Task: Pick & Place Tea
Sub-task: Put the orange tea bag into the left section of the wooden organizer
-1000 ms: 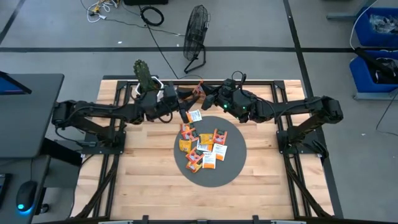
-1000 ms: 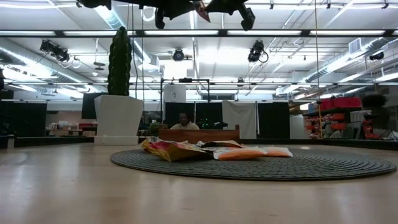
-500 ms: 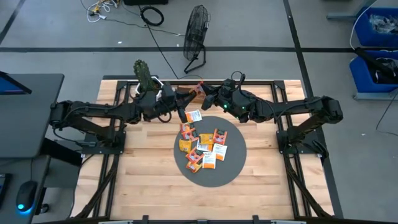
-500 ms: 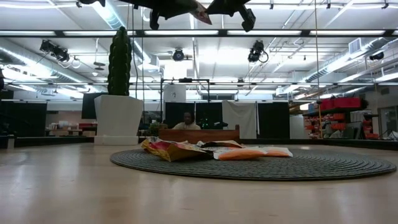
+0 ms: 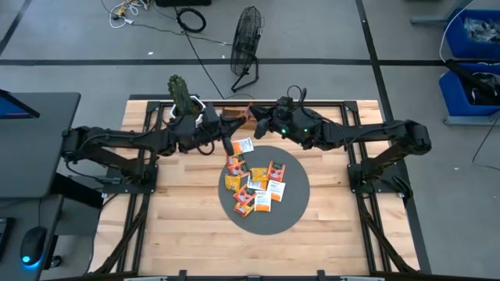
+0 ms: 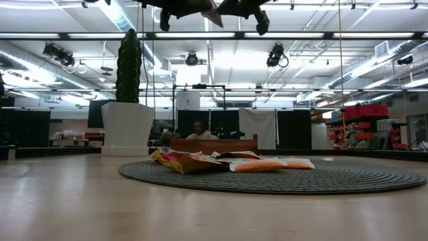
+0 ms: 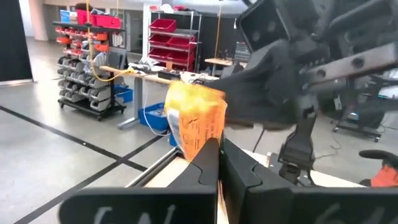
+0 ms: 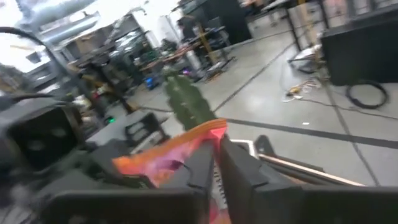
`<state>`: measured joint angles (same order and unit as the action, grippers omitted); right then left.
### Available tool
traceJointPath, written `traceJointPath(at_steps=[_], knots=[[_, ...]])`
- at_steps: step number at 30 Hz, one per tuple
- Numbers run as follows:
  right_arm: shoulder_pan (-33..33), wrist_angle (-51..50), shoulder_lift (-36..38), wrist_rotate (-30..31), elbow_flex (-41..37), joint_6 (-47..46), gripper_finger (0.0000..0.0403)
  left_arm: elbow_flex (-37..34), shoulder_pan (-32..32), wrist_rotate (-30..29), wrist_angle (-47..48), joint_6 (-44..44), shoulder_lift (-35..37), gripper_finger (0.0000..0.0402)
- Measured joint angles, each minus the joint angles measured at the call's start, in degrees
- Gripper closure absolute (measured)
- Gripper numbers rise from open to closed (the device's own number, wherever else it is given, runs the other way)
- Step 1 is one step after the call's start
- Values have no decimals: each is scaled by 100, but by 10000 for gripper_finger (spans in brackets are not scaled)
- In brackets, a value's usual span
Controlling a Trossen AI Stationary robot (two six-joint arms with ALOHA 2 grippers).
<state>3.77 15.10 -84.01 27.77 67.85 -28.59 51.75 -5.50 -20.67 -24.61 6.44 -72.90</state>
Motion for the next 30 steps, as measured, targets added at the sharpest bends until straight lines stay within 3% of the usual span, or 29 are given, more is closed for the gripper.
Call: traceJointPath(at_steps=[6,9,13,23,30], knots=[[10,-845,582,-336,-2,343,256,278,-36,-30,1080,-63,178,399],[70,-1571,969,-611,-2,596,222,869,-85,56,2194,-333,170,400],[67,-2417,1355,-842,-2,1225,207,1806,-275,295,3828,-726,10,400],[-146,-3749,1482,-1000,-1,1496,253,4355,-823,890,6872,-2065,-1164,400],[-201,-3945,1292,-1055,-2,1422,355,6012,-1075,787,8603,-2557,-2503,400]])
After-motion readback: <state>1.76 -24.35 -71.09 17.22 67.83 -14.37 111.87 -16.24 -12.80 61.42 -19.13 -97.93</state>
